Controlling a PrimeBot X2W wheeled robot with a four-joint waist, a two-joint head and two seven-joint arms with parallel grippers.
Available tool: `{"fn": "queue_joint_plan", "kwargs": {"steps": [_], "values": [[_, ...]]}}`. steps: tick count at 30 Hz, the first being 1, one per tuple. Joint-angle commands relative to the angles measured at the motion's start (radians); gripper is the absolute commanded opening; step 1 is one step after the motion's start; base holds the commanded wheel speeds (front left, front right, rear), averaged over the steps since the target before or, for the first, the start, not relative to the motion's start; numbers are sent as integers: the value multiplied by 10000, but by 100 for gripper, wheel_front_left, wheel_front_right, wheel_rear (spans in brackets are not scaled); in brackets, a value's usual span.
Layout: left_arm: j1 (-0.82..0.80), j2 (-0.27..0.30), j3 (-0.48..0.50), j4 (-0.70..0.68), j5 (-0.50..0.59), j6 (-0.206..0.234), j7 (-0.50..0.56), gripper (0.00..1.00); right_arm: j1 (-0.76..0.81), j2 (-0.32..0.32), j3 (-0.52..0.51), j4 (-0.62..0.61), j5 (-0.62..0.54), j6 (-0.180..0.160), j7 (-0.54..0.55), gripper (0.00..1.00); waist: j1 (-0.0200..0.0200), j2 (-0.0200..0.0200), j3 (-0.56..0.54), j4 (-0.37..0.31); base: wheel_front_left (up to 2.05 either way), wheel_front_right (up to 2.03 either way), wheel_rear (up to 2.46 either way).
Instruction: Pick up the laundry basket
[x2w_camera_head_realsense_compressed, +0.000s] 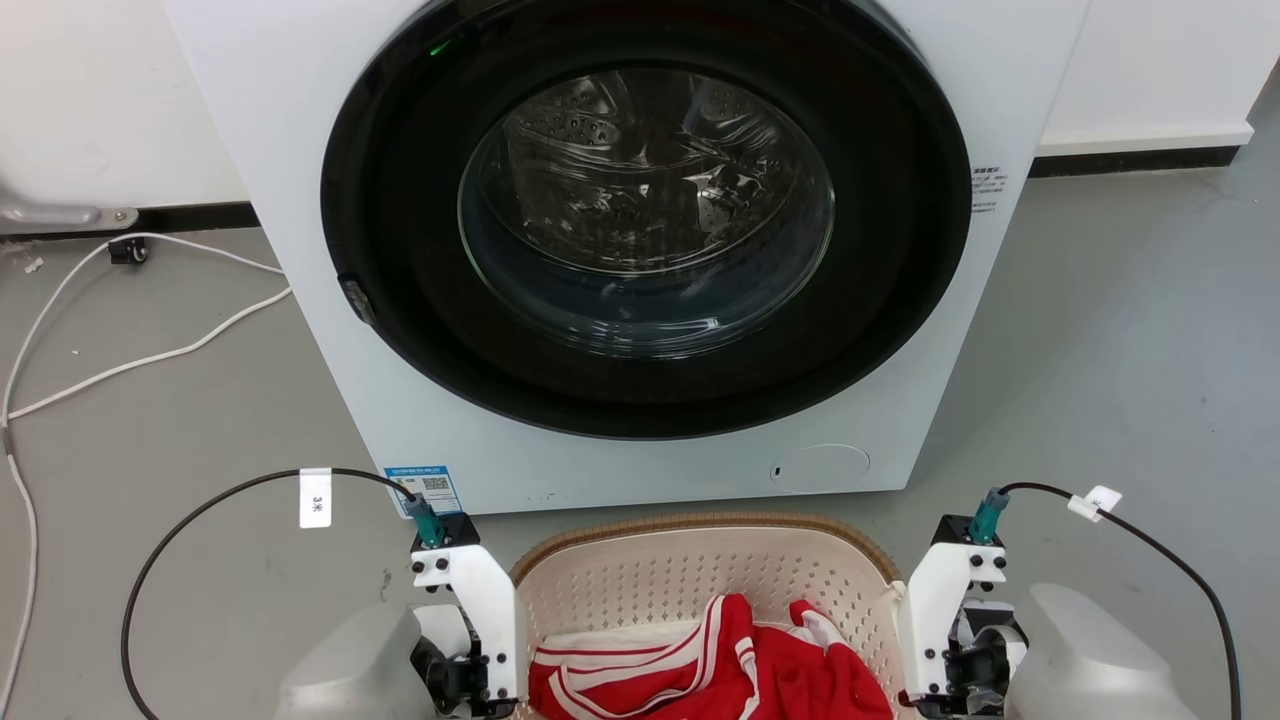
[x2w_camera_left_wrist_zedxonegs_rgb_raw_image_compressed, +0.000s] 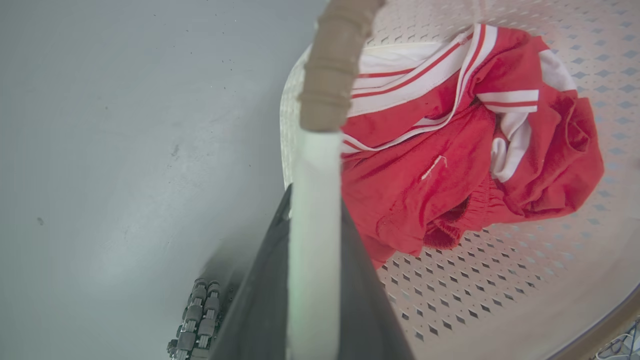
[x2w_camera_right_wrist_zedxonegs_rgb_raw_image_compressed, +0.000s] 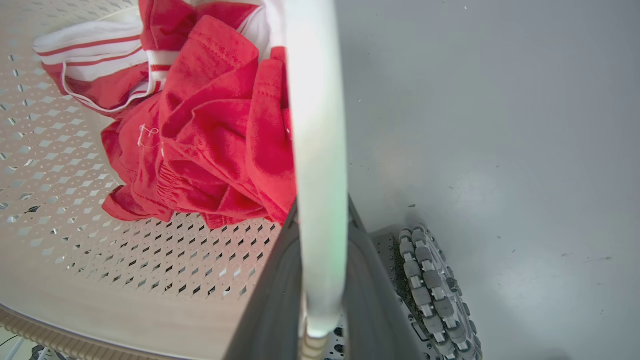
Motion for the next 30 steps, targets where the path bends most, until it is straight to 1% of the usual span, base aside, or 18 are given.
{"fn": "queue_joint_plan", "kwargs": {"steps": [1, 30], "values": [[-176, -304, -13, -185, -138, -160, -47, 0, -200, 305, -43, -103, 9, 112, -57, 0, 0, 0, 5, 1, 0, 0, 0], [-170, -316, -358, -72, -442, -161, -305, 0, -163, 304, -74, -103, 51, 113, 148, 0, 0, 0, 125, 4, 0, 0, 0]]}}
